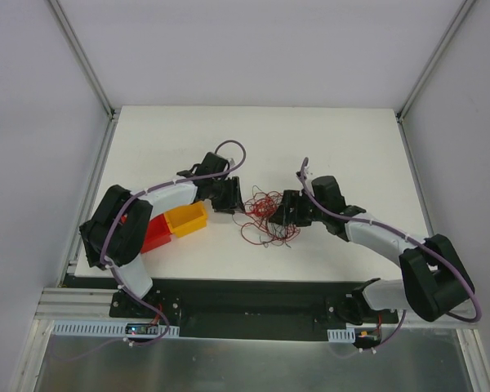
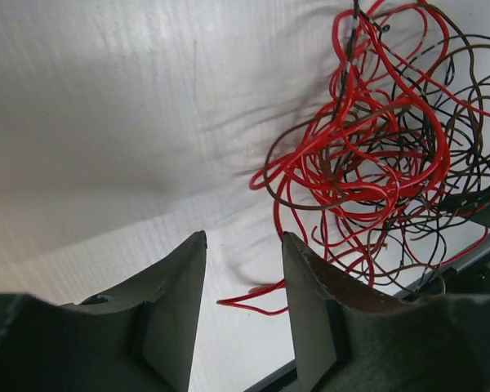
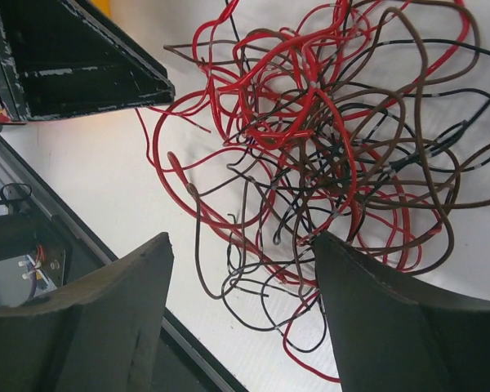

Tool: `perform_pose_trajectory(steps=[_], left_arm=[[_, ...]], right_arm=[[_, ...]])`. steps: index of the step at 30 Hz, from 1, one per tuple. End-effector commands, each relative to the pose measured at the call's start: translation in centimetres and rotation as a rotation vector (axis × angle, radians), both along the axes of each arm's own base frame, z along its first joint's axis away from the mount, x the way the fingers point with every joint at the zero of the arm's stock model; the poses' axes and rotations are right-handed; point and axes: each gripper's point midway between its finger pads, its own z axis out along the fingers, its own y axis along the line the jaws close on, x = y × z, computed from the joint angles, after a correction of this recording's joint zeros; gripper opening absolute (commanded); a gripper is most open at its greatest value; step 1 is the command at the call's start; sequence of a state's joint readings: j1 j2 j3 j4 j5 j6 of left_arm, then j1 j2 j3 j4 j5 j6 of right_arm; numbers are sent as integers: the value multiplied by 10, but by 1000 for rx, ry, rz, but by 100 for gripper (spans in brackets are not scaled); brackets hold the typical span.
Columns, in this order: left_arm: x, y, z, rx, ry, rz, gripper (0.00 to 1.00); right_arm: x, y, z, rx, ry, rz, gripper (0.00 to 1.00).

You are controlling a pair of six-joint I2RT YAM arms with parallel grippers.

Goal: Untangle the cables

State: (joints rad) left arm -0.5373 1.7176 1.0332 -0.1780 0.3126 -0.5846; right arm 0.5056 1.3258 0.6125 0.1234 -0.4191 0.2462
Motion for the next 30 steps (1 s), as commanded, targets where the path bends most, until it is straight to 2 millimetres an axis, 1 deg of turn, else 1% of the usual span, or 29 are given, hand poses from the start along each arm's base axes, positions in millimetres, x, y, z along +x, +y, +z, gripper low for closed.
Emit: perform_pose_trajectory(steps=[1,2,3,4,5,6,7,11,13,15,17,20,22,26,29,30], left_arm=[[-16,-13,-1,-44,2,-38,41],[-18,-15,1,-66,-4,-36,41],[-18,-16,5,-82,-17,-34,45],[-19,-15,8,-90,-29,-32,49],[-19,-12,12,-92,-49,-22,57],[-18,-10,17,-90,-73,-14,62],[-18,-6,23,-89,-101,-9,66],[-22,5,46,-94,-214,-19,72],[-29,5,56,-123,-247,-55,74],[-35,5,54,-134,-242,-77,73],[-41,5,46,-136,-218,-92,72],[-44,4,35,-129,-192,-106,72],[-44,1,31,-132,-171,-121,69],[-39,-1,19,-107,-138,-106,58],[-39,0,9,-91,-114,-100,47],[-41,-1,6,-89,-105,-105,42]], right_arm=[[9,11,6,6,-40,4,72],[10,13,3,0,-33,6,72],[10,14,2,-3,-29,10,72],[10,16,0,-6,-22,12,72],[10,16,-3,-10,-15,10,72],[10,16,-4,-13,-11,10,72],[10,16,-4,-13,-11,12,72],[8,13,-7,-24,-9,10,72],[7,11,-8,-30,-9,8,72],[6,11,-10,-32,-7,10,72],[7,11,-9,-34,-10,7,72],[6,12,-6,-29,-11,10,72],[7,13,-2,-24,-18,15,72],[8,12,4,-30,-33,19,72],[7,13,5,-34,-34,20,72],[6,14,4,-34,-33,21,72]])
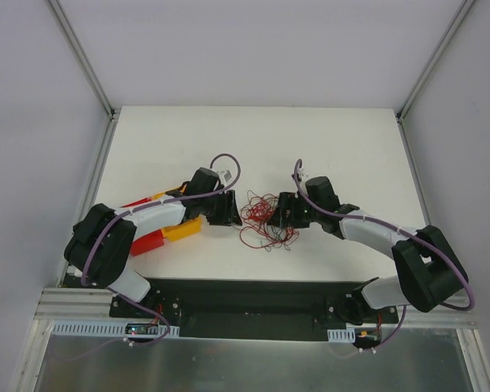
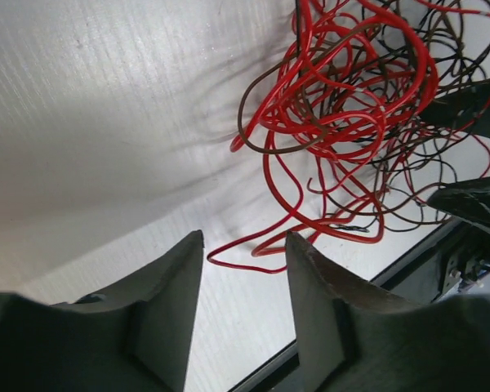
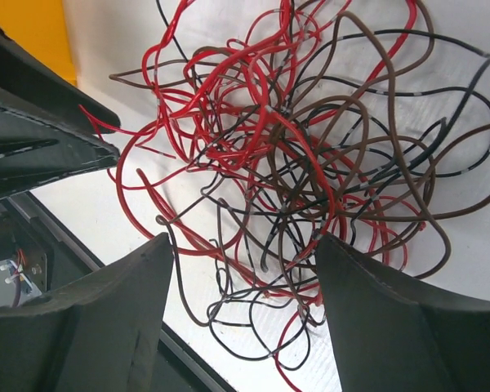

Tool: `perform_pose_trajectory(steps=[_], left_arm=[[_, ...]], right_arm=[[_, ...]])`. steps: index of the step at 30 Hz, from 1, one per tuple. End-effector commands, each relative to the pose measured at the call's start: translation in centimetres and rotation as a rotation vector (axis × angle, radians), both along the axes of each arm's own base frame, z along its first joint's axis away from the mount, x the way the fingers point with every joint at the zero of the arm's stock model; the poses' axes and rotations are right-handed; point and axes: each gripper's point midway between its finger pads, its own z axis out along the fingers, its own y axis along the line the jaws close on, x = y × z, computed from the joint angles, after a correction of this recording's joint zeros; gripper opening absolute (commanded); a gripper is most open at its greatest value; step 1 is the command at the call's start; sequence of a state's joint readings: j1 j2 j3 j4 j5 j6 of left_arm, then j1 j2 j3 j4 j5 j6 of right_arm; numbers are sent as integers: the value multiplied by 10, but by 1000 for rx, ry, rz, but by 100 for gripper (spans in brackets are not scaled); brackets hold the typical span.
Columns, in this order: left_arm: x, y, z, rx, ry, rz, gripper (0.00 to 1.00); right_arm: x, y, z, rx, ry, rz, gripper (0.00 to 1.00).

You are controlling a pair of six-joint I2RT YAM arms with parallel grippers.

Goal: Untangle the cables

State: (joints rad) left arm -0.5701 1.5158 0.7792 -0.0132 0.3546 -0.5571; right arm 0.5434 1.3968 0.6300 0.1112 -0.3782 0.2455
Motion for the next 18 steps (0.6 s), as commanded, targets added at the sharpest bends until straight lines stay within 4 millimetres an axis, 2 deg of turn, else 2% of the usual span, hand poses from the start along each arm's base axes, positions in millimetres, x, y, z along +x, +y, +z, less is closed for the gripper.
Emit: perform_pose_trajectory(steps=[1,4,6,7,9,12,14,18], left_arm=[[2,-7,-1,-4,-6,-29,38],[2,-12,2,-11,-15,-47,20],[1,-19,14,-35,-44,-76,3],[0,-24,23,-51,-65,-93,0],[-3,-34,47,-96,-119,-131,0],[-9,-44,104,-167,-256,-175,0],[-14,-43,150,-217,-375,-193,0],[-25,-18,248,-284,-656,-172,0]], right_arm=[[10,11,24,20,-77,15,72],[9,18,20,-20,-78,11,72],[16,17,12,-108,-79,-53,72],[24,16,11,-163,-101,-109,72],[35,18,5,-217,-113,-183,71],[50,14,-11,-256,-78,-300,68],[57,-11,-23,-362,-77,-395,66],[74,-56,-35,-456,-42,-527,63]])
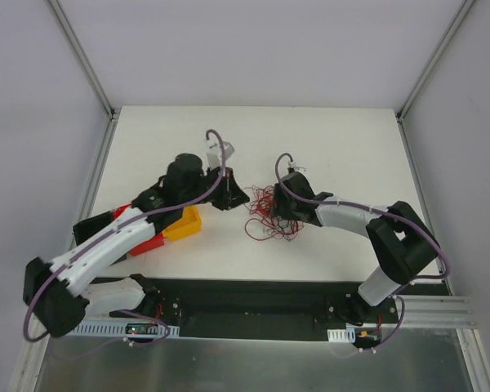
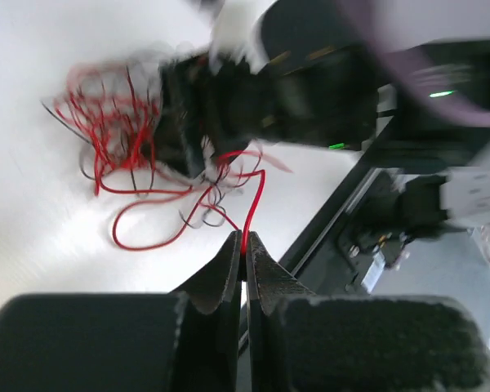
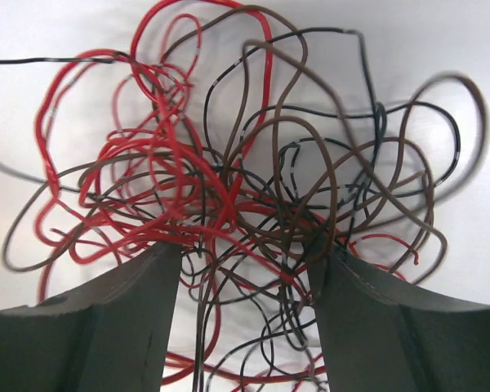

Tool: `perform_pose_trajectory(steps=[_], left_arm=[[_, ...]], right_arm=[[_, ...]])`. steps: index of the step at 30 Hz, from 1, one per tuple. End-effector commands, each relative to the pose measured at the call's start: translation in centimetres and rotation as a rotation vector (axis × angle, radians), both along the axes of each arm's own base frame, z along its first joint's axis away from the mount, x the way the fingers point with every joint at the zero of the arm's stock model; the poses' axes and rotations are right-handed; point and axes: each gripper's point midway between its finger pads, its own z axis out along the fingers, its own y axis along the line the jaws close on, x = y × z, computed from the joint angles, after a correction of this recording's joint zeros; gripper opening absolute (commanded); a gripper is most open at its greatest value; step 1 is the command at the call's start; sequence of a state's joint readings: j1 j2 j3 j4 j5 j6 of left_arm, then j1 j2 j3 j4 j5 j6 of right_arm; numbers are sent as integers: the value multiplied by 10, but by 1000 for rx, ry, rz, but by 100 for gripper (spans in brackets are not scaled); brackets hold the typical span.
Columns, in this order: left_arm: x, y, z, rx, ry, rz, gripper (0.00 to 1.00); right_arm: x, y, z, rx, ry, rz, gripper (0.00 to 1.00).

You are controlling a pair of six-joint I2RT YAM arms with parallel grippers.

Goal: Untangle the cables

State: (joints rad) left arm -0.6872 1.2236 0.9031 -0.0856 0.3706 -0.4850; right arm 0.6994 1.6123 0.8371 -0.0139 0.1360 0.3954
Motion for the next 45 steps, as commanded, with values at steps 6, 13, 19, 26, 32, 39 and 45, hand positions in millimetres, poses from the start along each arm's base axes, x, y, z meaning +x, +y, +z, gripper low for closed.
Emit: perform_pose_trajectory(steps=[6,13,19,26,32,39,45], left_arm=[[-35,68,254,-249,-697,78,0],[-37,91,305,-263,-801,172,0],[-37,96,321,-265,-809,198,0],[-61,149,385,-248,-1004,326,0],[-45,109,352,-254,-856,214,0],[-21,75,293,-205,-700,156,0],[-30,71,277,-213,-666,105,0]], right_arm=[[39,-158,-2,-294,37,-458,63],[43,-245,28,-392,4,-630,64],[42,-279,45,-413,-4,-684,71],[56,-287,47,-329,26,-665,75],[58,-267,104,-301,-108,-569,75],[16,-208,119,-26,-120,-492,76],[-22,-133,86,505,-5,-533,78]])
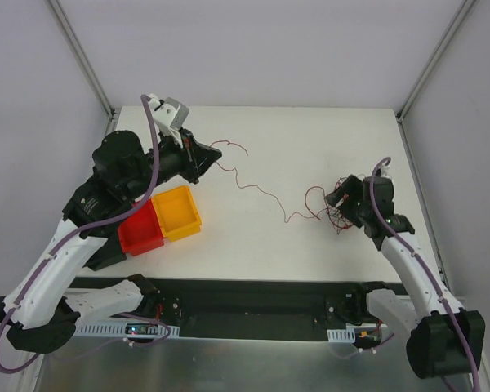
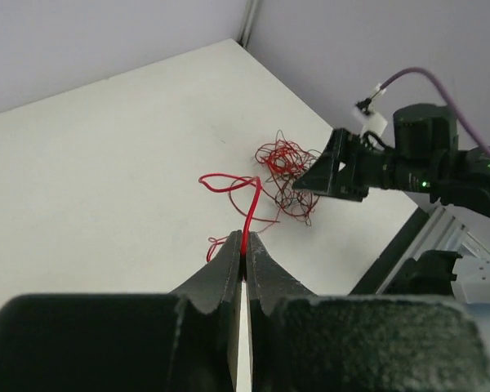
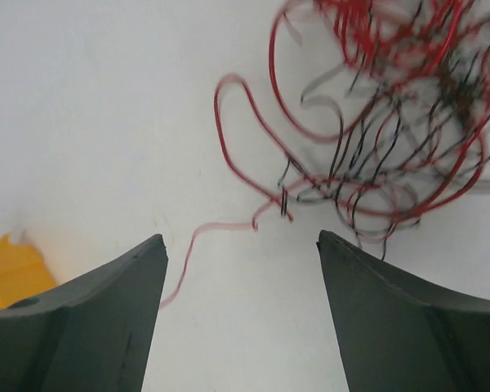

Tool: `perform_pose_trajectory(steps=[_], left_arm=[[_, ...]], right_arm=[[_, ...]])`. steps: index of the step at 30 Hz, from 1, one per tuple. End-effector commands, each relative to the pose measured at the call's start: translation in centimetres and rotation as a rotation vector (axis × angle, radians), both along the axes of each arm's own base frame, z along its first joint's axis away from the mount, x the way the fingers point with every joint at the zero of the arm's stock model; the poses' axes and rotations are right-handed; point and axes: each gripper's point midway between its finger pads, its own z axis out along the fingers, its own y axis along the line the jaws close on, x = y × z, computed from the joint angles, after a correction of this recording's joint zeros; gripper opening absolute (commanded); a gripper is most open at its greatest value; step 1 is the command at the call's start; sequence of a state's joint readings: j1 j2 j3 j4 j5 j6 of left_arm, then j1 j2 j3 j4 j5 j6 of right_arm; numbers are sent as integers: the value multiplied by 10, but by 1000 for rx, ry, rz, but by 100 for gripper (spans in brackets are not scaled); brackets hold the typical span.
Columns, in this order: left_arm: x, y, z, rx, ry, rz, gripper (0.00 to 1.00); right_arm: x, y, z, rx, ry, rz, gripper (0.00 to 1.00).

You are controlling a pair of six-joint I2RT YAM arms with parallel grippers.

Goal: Untangle the cables

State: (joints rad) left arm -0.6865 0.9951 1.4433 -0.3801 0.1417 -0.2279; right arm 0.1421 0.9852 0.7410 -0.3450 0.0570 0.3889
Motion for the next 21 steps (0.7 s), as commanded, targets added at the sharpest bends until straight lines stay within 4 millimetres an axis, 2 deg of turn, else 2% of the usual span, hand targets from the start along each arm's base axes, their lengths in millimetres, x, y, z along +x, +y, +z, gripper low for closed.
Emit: perform_pose_trajectory(steps=[1,6,13,15,18,20,21], left_arm=[[-29,5,31,-101,-63,-76,0],[-45,8,27,-129,-39,-114,0],[-60,13,27,-126,-59,-155,0],[-61,16,29,-121,-77,-146,0],[-57,18,24,-109,-75,-126,0],[-50,15,8,-93,-32,-106,0],[-43,13,-5,-85,6,-85,0]], right_arm=[[-23,55,-32,447,35,-37,77],[-6,51,-35,454,-30,-70,77],[11,52,-56,540,-49,-163,72],[13,51,-61,537,-22,-170,59],[16,72,-37,608,-18,-78,22],[17,85,-1,656,-46,13,6],[18,88,28,660,-98,54,3]])
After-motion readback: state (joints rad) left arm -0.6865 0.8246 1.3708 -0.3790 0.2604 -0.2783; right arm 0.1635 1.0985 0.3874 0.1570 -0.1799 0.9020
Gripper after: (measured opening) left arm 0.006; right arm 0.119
